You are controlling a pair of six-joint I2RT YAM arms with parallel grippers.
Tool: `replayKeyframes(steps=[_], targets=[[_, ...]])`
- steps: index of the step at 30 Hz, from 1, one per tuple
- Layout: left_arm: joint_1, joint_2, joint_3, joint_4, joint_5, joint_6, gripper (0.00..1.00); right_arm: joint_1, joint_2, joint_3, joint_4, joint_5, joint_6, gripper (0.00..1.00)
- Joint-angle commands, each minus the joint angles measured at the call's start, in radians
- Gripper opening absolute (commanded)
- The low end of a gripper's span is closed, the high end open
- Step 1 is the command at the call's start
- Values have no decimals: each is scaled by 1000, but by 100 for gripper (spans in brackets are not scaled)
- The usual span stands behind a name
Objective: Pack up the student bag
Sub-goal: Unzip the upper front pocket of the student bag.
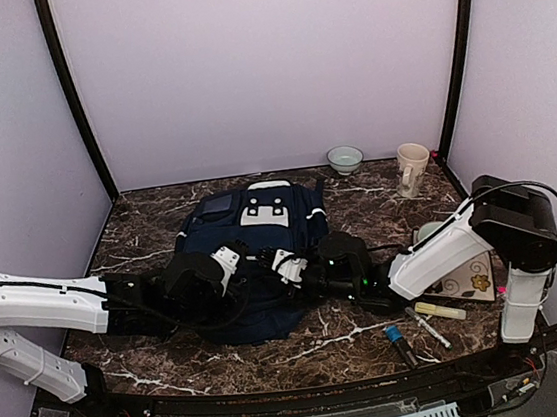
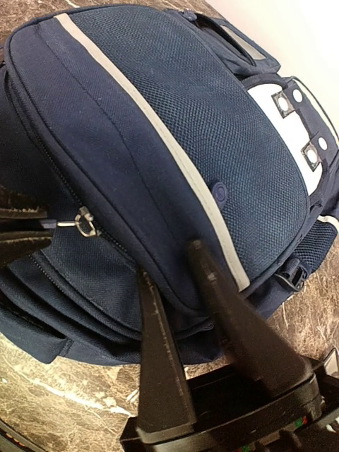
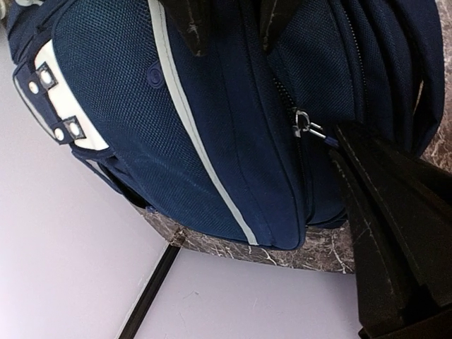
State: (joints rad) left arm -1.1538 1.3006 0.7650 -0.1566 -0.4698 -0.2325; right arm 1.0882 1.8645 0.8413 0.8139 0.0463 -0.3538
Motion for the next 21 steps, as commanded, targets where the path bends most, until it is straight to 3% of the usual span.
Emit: replayKeyframes(steps=[1,6,21], targets=[[-3,-38,-3,-26,-12,-5,0,-41,17,1,35,8,26,17],[-1,-45,-3,-42,-42,-5,0,-64,8,-24,45,3,33,0],[93,-72,-1,-204,-147,-141,0,-108,-42,-97,70,10,43,0]])
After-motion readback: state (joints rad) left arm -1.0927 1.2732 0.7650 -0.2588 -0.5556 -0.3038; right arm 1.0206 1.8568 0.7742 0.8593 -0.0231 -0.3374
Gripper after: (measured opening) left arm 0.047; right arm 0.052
